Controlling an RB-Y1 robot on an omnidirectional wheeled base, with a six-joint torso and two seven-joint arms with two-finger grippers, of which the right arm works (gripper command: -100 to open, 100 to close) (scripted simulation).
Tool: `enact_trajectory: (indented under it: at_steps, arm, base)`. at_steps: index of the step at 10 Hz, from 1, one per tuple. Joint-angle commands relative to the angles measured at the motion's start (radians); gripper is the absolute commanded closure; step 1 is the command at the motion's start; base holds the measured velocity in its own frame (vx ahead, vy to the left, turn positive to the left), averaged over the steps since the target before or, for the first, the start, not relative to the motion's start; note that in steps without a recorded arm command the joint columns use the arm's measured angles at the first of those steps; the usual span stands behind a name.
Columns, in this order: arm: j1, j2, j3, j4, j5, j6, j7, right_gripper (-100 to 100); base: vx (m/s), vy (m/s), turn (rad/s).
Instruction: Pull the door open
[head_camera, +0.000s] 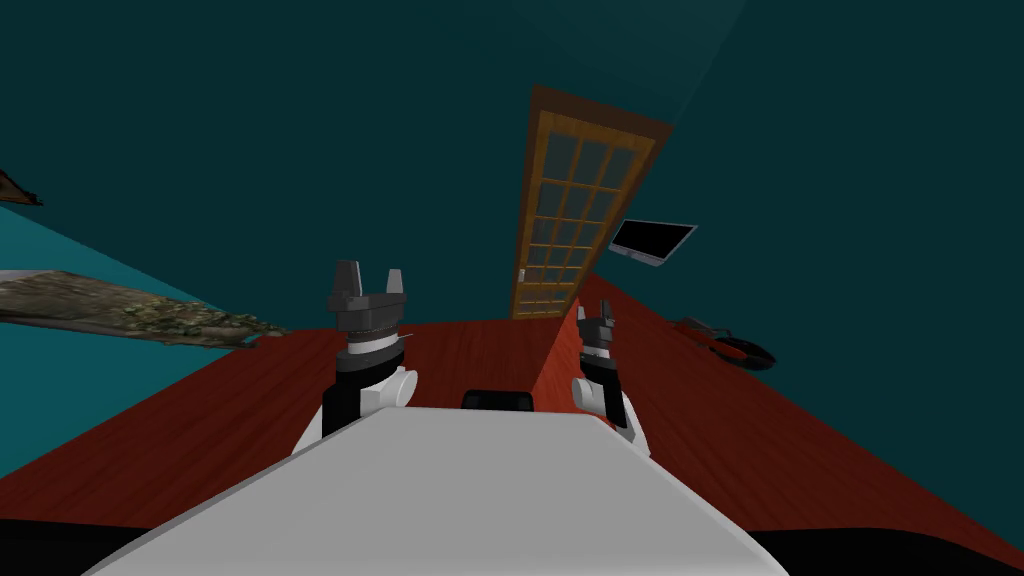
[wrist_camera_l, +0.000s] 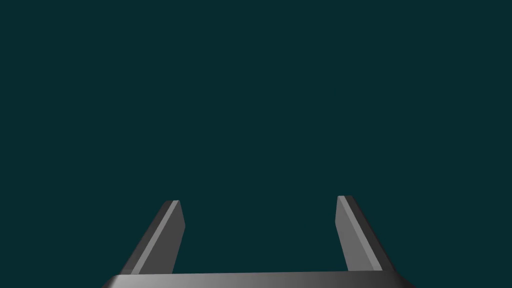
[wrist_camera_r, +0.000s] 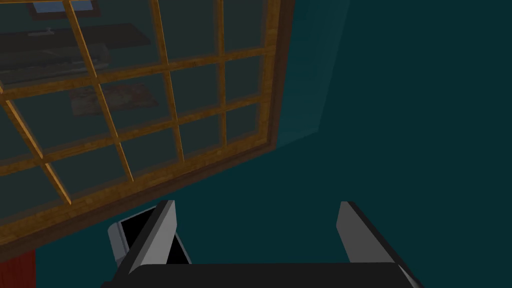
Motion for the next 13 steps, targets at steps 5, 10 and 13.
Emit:
enact_trajectory:
  at_steps: [5,10,13]
  arm:
    - [-0.031,-0.019,-0.013,0.115,-0.048,-0.038,-0.099,-100]
    - [-0.060,-0.030,-0.023,0.222,-0.093,-0.072,-0.191,-100]
    - [-0.079,-0.035,-0.029,0.290,-0.122,-0.094,-0.249,-100]
  base:
    - [0.091,-0.015,0.124]
    - [0.094,-0.033,0.135]
    - [0.090,-0.036,0.152]
